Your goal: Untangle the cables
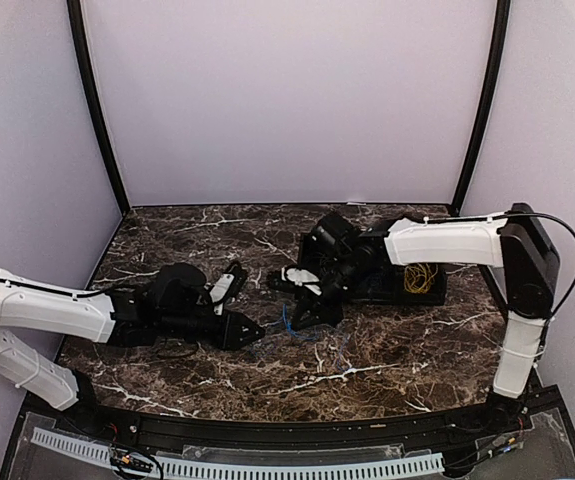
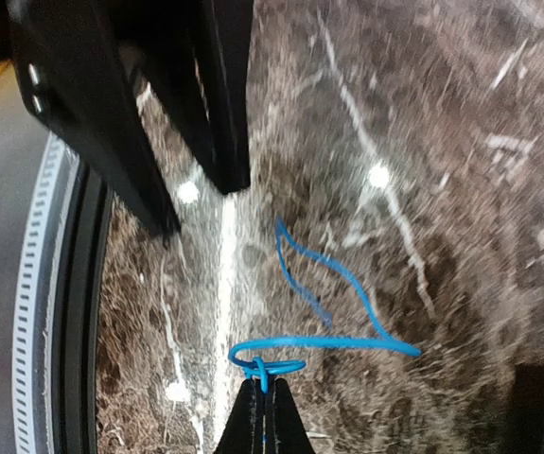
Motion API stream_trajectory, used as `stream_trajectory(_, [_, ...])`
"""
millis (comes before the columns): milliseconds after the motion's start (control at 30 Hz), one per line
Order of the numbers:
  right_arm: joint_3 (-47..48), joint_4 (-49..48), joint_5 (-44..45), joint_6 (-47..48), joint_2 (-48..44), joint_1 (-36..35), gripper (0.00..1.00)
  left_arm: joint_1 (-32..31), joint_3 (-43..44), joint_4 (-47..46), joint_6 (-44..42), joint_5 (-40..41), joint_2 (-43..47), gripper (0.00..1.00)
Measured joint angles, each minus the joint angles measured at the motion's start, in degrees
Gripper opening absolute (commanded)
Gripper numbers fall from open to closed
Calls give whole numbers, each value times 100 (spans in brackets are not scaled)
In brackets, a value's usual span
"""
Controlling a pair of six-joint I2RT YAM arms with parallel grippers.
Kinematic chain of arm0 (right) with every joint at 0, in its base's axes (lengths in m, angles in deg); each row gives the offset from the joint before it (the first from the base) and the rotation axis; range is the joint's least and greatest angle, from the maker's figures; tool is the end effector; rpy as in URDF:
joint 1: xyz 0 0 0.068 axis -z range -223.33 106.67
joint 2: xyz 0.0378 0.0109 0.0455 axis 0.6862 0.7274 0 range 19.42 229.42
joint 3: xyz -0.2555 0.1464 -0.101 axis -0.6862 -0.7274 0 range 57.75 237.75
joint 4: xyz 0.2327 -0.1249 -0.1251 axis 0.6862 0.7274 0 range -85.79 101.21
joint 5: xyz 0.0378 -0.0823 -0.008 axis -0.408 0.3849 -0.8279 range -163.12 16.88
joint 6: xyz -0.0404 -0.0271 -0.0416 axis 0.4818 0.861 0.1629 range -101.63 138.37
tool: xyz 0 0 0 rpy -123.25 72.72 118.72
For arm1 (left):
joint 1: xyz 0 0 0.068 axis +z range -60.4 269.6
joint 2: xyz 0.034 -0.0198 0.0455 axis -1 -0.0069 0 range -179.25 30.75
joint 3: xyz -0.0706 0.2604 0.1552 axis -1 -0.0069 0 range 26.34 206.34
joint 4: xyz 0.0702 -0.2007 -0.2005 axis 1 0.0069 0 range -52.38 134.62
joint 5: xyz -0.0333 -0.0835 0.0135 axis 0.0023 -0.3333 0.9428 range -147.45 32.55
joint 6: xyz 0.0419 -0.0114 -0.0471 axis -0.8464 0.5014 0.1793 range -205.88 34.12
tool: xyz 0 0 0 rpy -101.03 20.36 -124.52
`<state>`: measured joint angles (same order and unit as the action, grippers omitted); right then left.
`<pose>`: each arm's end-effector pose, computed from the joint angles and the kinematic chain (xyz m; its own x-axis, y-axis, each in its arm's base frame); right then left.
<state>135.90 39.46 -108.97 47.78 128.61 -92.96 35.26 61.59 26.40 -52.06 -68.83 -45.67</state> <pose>0.2593 0.3498 0.2040 -0.1385 -0.7774 -0.6136 -0.9621 -0.0414 0.2697 0.1689 -0.2523 0.2097 -0.7406 0.0962 -0.6650 0.5825 0.5852 -0.5641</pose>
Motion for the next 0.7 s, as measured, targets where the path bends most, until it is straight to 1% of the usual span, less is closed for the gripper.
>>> stream_trajectory(133, [507, 20, -44, -136, -629, 0, 0, -197, 4, -634, -107, 153, 223, 28])
stream_trajectory(233, [717, 11, -103, -236, -1027, 0, 0, -254, 4, -1161, -264, 146, 422, 33])
stream_trajectory(300, [734, 13, -125, -262, -1093, 0, 0, -273, 15, -1386, -356, 142, 507, 36])
stream_trajectory(367, [737, 42, -144, -297, -1106, 0, 0, -297, 55, -1543, -448, 162, 529, 37])
stream_trajectory(533, [734, 116, -151, -367, -1091, 0, 0, -319, 146, -1604, -557, 332, 494, 33])
stream_trajectory(700, [734, 125, -177, -455, -1088, 0, 0, -319, 249, -1615, -616, 476, 278, 28])
